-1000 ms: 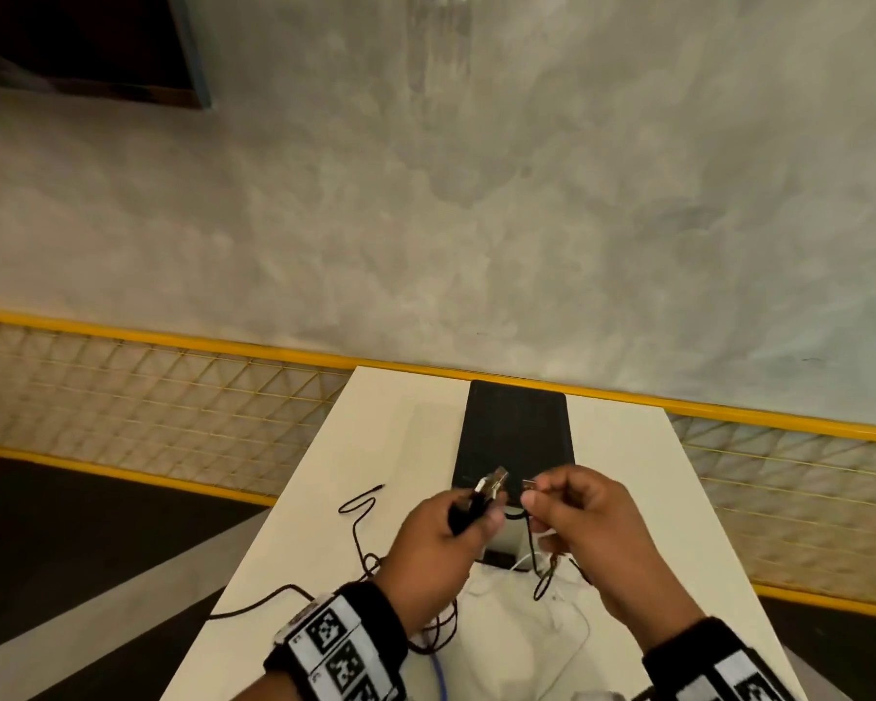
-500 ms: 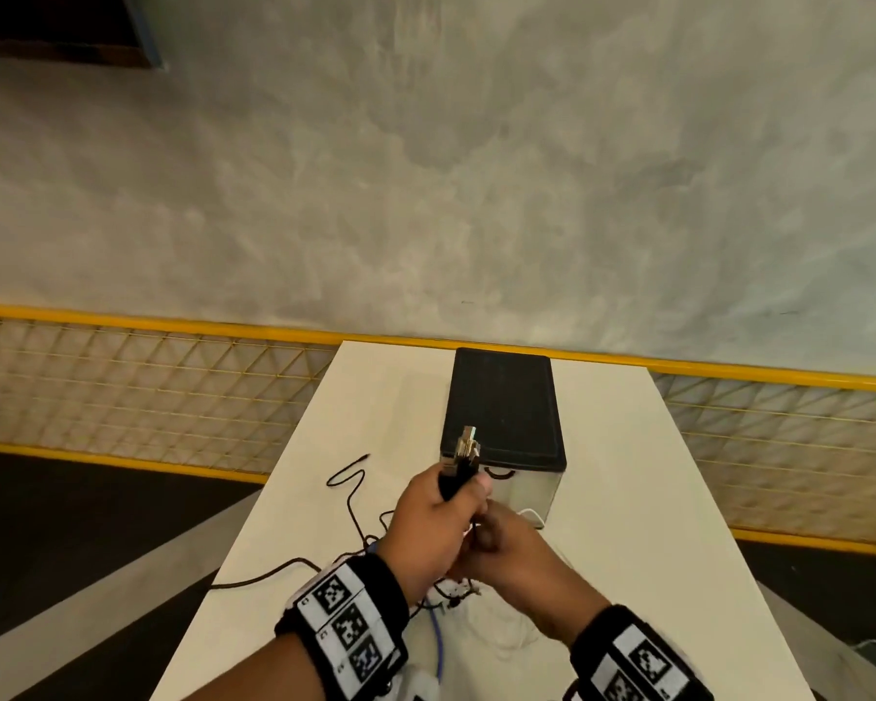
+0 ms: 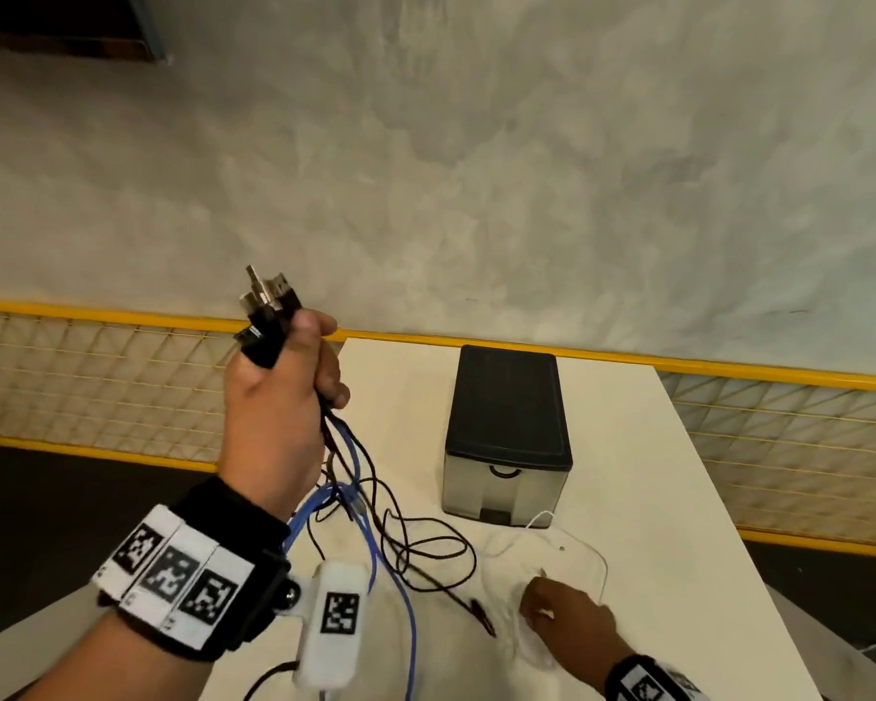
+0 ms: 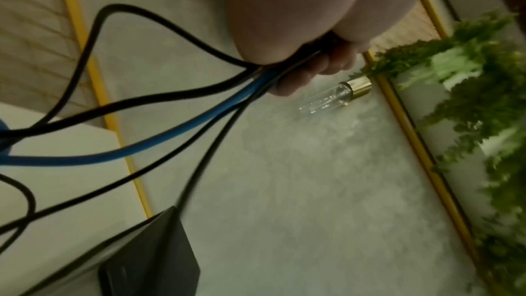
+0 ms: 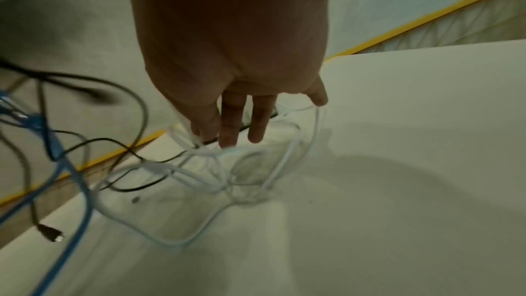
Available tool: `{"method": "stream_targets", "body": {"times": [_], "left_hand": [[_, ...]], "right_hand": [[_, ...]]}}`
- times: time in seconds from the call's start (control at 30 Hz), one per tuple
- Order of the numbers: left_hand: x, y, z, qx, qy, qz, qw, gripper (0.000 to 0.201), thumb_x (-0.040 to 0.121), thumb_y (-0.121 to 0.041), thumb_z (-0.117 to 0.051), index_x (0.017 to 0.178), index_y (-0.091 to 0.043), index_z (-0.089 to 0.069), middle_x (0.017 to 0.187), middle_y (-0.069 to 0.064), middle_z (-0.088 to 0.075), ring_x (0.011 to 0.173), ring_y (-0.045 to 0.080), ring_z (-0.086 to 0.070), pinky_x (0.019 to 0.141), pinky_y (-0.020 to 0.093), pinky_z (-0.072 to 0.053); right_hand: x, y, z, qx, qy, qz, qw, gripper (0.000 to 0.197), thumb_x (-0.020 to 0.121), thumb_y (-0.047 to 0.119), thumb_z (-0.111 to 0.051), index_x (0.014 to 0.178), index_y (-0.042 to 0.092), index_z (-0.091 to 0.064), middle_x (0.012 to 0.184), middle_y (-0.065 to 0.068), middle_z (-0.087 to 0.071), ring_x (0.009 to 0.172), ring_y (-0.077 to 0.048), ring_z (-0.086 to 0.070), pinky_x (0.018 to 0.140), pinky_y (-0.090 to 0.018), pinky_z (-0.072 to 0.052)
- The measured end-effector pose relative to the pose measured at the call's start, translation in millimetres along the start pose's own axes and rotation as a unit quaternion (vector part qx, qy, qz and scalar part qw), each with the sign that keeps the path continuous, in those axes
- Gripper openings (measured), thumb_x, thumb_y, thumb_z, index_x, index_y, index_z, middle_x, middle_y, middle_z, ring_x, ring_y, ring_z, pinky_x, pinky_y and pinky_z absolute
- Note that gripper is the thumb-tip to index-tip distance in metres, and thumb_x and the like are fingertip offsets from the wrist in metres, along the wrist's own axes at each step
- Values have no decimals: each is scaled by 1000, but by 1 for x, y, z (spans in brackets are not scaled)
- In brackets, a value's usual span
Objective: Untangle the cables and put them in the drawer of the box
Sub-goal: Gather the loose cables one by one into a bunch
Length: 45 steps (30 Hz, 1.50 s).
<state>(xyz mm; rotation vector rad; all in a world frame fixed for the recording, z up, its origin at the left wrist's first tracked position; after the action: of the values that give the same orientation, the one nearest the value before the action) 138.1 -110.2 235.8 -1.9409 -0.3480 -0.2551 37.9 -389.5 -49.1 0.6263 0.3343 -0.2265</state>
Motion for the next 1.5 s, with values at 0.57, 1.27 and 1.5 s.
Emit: {"method": "stream_targets", "body": {"times": [0.57,1.27,1.5], "left_hand": [[-45,81,6,147,57,183,970,38,89,-23,-68,68,-21,-37,55,-2,-24,45,13,-18,44,23,-18],[-57,103,16,129,107,250,954,38,81,-40,-66,72,-11,-45,58,4,-32,50,16,-23,55,39,-15],[-40,119,-28,124,172,272,939,11,94,-14,-63,90,-5,-68,55,-3,-33,48,12,-26,50,28,-22]], "right_hand": [[5,20,75,264,-192,1,945,18,85,8,-60,76,21,-68,74,-2,-71,71,-19,-66,68,-36,-53],[34,-19,36,162,-153,-90,971,18,84,19,-71,71,24,-59,78,1,-64,79,-23,-61,73,-35,-49],[-6,82,133,491,-217,86,839,18,84,-5,-66,83,13,-67,75,-11,-68,69,-20,-64,69,-37,-52]]}}
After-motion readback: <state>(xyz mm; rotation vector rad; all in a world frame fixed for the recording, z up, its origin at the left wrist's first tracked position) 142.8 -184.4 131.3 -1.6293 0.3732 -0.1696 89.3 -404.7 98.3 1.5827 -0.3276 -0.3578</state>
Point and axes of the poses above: each hand's wrist, its own x-axis towards the middle knuckle, its own z-axis out of the back of the hand, y = z × x, the point moved 6 cm from there along x, towards the middle knuckle
